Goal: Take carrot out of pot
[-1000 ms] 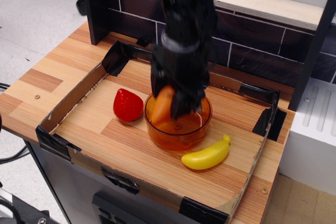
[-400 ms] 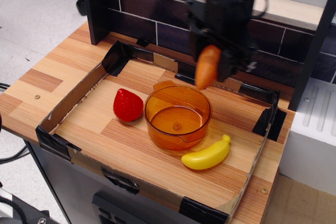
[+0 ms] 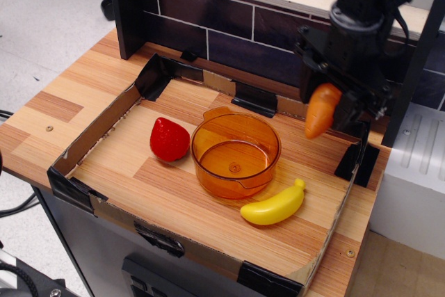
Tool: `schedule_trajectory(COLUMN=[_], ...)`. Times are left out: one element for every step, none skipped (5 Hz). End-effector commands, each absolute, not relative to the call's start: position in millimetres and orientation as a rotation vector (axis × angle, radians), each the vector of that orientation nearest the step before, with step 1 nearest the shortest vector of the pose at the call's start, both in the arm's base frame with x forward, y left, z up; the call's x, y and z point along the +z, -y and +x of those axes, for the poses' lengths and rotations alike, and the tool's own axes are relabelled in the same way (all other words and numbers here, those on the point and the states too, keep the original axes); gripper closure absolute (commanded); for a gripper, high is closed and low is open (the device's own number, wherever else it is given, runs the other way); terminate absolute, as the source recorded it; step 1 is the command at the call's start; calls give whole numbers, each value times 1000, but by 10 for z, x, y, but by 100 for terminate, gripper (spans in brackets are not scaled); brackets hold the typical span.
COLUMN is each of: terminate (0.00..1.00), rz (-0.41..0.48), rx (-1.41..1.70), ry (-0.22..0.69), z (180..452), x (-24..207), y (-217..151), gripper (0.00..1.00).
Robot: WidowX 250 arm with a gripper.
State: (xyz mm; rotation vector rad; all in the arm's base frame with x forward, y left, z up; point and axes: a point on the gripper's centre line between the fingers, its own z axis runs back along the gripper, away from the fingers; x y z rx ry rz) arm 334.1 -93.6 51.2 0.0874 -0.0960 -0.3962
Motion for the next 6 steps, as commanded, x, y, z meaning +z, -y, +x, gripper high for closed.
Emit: schedule_trajectory(terminate=[0, 0, 0, 0, 0, 0], rz=[114, 120, 122, 120, 118, 110], rx=[-412, -418, -409, -388, -382, -374], ry=[108, 106, 93, 82, 84, 90], z=[3365, 3366, 3361, 3380, 3395, 3400], x=[404, 329, 290, 252, 242, 276], y=[936, 925, 923, 916, 912, 916], gripper=[100, 100, 0, 0, 0, 0])
